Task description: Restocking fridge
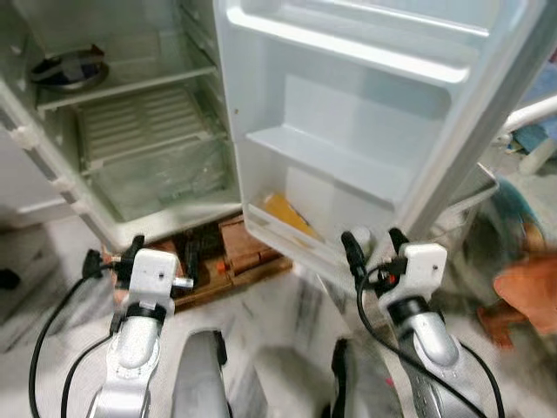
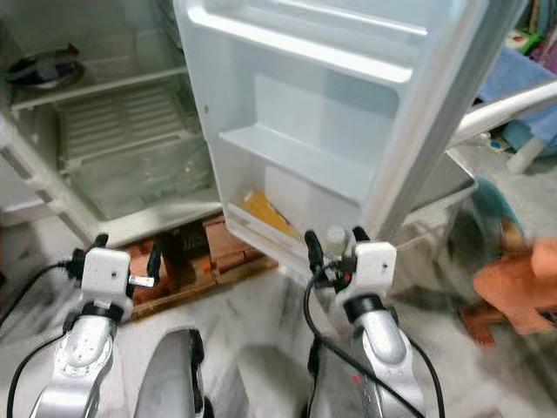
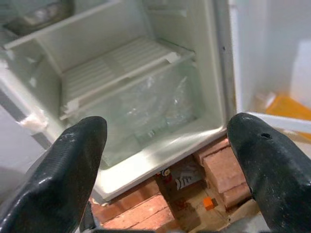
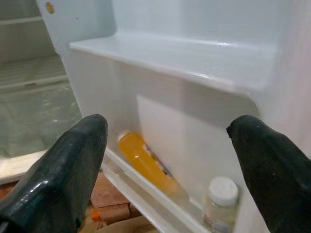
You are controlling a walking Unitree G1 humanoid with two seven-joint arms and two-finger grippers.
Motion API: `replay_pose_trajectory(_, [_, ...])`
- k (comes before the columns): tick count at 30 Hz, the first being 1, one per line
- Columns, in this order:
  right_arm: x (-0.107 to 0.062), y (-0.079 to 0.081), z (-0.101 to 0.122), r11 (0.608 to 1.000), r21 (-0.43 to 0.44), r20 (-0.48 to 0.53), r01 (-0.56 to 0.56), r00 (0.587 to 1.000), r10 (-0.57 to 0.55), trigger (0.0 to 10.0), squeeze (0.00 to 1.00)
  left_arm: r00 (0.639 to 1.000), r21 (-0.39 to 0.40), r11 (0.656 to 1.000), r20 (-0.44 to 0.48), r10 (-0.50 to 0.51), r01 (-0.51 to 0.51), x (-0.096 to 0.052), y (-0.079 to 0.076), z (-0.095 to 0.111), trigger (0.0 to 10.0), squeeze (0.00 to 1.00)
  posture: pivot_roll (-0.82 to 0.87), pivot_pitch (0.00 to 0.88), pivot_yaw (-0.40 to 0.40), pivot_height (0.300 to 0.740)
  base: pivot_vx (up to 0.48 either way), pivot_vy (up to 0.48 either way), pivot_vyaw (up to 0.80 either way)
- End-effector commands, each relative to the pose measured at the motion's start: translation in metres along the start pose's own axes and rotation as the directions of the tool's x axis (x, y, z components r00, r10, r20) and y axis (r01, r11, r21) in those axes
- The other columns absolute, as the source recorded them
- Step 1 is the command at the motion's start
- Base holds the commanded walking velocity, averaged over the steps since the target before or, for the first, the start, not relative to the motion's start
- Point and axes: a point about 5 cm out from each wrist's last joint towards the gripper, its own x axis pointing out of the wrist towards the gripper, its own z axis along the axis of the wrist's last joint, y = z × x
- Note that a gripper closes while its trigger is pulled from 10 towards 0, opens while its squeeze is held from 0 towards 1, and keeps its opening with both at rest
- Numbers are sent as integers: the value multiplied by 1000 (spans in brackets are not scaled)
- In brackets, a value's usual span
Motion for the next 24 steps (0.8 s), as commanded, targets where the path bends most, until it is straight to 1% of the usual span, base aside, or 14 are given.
replay_pose_trajectory(1, [0, 3, 4, 1000, -5, 2, -28, 1000, 28, 10000, 0, 1000, -4, 1000, 12, -21, 21, 1, -3, 3, 10000, 0, 110, 0, 8, 695, 0, 0, 0])
replay_pose_trajectory(4, [4, 6, 9, 999, -7, 13, -54, 998, 54, 10000, 0, 999, 1, 1000, 23, -22, 22, 7, -3, 5, 10000, 0, 108, 0, 7, 709, 0, 0, 0])
replay_pose_trajectory(6, [11, 10, 17, 996, -15, 41, -85, 995, 86, 10000, 0, 999, 9, 1000, 43, -19, 19, 12, -2, 10, 10000, 0, 108, 0, 5, 724, 0, 0, 0])
replay_pose_trajectory(9, [17, 12, 23, 994, -24, 62, -104, 993, 105, 10000, 0, 998, 11, 1000, 59, -21, 20, 16, -2, 14, 10000, 0, 107, 0, 4, 739, 0, 0, 0])
replay_pose_trajectory(13, [26, 15, 31, 989, -48, 85, -139, 986, 142, 10000, 0, 997, 4, 1000, 71, -19, 18, 22, -2, 18, 10000, 0, 101, 0, 7, 740, 0, 0, 0])
replay_pose_trajectory(17, [32, 13, 30, 989, -47, 68, -139, 988, 142, 10000, 0, 997, 2, 1000, 74, -25, 25, 24, -8, 19, 10000, 0, 101, 0, 5, 740, 0, 0, 0])
replay_pose_trajectory(24, [33, 17, 25, 986, -45, 35, -159, 986, 160, 10000, 0, 997, 2, 1000, 71, -24, 24, 25, -10, 18, 10000, 0, 102, 0, 1, 740, 0, 0, 0])
